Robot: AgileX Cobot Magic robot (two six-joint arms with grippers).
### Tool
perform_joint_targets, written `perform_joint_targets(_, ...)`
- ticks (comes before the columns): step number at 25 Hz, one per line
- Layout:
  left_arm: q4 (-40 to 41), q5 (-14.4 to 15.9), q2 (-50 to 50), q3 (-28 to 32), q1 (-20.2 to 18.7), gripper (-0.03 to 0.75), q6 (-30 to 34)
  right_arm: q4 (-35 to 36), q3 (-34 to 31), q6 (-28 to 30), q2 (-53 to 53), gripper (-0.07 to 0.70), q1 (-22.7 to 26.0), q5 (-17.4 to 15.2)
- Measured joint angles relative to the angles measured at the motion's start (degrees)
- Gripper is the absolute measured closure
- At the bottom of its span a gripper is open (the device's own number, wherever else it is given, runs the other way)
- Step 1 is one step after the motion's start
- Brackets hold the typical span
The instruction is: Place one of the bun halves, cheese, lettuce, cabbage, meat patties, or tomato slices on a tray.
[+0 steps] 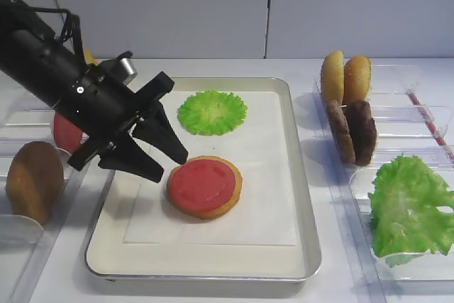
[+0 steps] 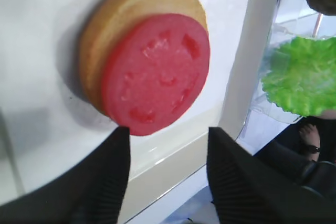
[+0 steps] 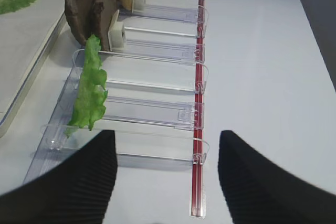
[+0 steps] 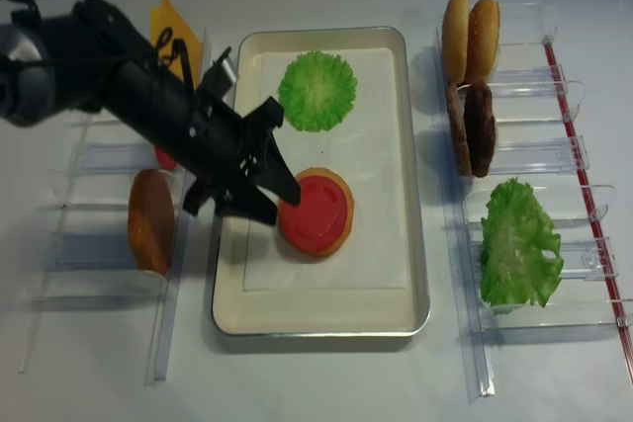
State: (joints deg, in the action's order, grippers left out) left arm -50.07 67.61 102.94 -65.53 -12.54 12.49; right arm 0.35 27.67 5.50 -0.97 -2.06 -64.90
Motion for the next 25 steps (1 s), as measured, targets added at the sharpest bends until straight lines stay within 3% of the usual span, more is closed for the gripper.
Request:
perform_joint_targets(5, 6.7, 0.4, -0.1, -5.1, 0.0, 0.399, -5.6, 0.0, 0.0, 0.0, 0.0, 0.188, 0.0, 0.0)
perform_joint_targets(13, 12.0, 0.9, -4.2, -5.9, -0.2, 0.399, -10.2, 0.0, 0.0, 0.0, 0.0, 0.188, 0.0, 0.0)
perform_joint_targets(25, 34.4, 2.3, -18.1, -5.9, -7.5, 0.399, -18.8, 0.0, 0.0, 0.0, 0.0, 0.188, 0.0, 0.0)
